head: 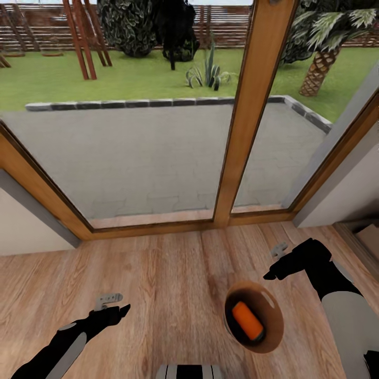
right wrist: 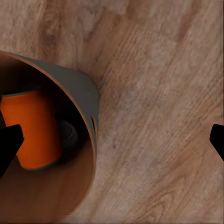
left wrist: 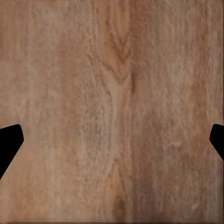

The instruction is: Put the three can of soda from the living room inside the tash can in the kitchen.

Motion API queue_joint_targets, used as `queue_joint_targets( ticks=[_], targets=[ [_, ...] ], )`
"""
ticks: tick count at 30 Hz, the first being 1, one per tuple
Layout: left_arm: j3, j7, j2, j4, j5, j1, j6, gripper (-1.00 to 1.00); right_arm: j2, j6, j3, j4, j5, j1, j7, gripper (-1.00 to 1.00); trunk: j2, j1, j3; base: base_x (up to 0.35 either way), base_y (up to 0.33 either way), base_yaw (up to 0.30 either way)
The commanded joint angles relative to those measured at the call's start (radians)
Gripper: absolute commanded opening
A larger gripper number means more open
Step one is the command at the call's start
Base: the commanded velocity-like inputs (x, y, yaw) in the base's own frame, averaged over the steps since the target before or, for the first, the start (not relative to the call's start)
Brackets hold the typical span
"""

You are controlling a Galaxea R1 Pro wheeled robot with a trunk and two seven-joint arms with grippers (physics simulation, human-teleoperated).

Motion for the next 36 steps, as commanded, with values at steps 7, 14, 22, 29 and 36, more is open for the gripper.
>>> queue_joint_targets(
  ticks=[7, 14, 22, 29, 36],
  targets=[
    [0.0, 0.0, -0.002, 0.003, 0.0, 0.0, 0.002, 1.0, 0.0, -0.07, -0.057, 0.0, 0.0, 0.034, -0.006, 1.0, 0.049, -0.027, 0.022, 0.0, 0.0, 0.0],
    [0.0, 0.0, -0.003, 0.019, 0.0, -0.001, 0.002, 1.0, 0.0, -0.177, -0.14, -0.025, 0.0, 0.093, -0.014, 1.0, 0.098, -0.054, 0.044, 0.0, 0.0, 0.0],
    [-0.006, 0.0, -0.023, 0.086, 0.0, -0.007, 0.003, 1.0, 0.005, -0.322, -0.272, -0.228, 0.0, 0.312, -0.003, 1.0, 0.154, -0.084, 0.069, 0.0, 0.0, 0.0],
    [-0.007, 0.003, -0.034, 0.203, 0.0, -0.013, -0.001, 1.0, 0.004, -0.432, -0.387, -0.297, -0.049, 0.428, 0.011, 1.0, 0.203, -0.111, 0.091, 0.0, 0.0, 0.0],
    [-0.015, 0.008, -0.036, 0.286, 0.002, -0.012, -0.021, 1.0, 0.003, -0.544, -0.495, -0.308, -0.087, 0.498, 0.051, 1.0, 0.252, -0.138, 0.113, 0.0, 0.0, 0.0]
  ],
)
